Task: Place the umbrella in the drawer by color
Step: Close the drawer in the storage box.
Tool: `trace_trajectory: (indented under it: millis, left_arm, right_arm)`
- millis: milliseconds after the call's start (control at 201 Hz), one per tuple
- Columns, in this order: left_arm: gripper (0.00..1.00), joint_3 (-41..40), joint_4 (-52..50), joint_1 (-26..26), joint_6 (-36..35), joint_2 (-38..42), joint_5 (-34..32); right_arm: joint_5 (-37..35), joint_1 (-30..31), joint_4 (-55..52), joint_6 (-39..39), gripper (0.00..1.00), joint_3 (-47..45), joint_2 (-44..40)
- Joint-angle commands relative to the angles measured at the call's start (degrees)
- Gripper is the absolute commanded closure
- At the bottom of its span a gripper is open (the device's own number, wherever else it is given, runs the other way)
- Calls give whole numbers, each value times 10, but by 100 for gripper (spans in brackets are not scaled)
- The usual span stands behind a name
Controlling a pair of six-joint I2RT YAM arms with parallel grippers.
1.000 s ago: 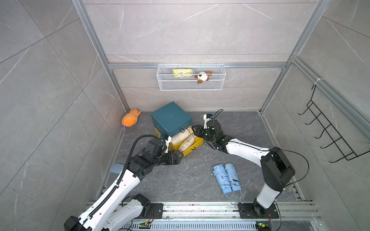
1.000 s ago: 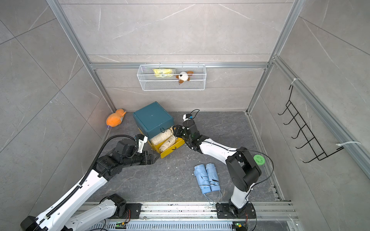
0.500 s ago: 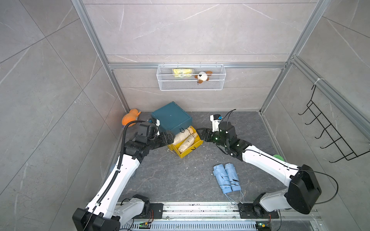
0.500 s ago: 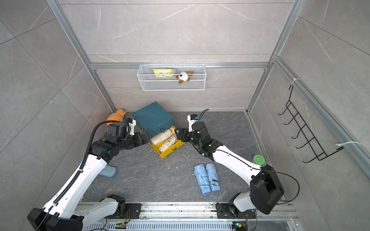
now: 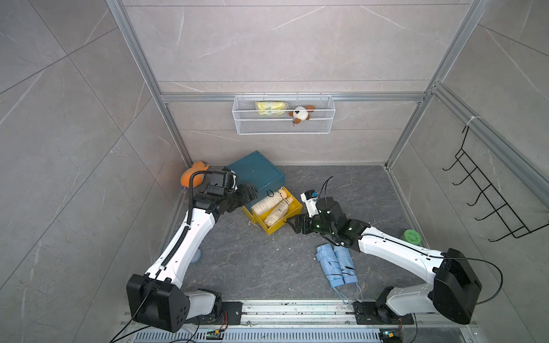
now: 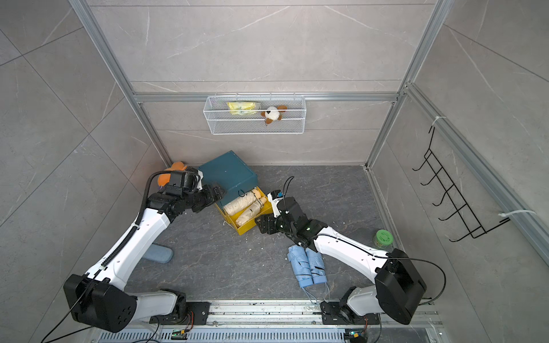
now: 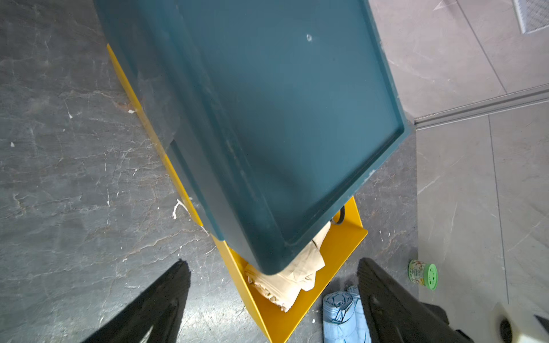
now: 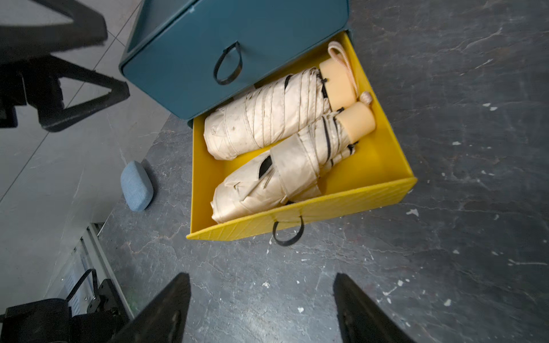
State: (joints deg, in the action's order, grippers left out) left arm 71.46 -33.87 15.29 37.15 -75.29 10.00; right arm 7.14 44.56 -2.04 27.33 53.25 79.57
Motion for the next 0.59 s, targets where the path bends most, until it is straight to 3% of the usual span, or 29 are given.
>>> trace_trajectory:
  millis: [0,279,587]
  left_arm:
    - [9,29,21,-8,18,-11,-18]
    - [9,43,29,-32,30,-41,-54]
    - [11,55,41,-38,27,-98,-43]
  right_arm:
    - [2,12,5,-11,22,-12,6]
    - [4,26,27,-6,21,-13,39]
    - [-11,29,66,3,23,-1,98]
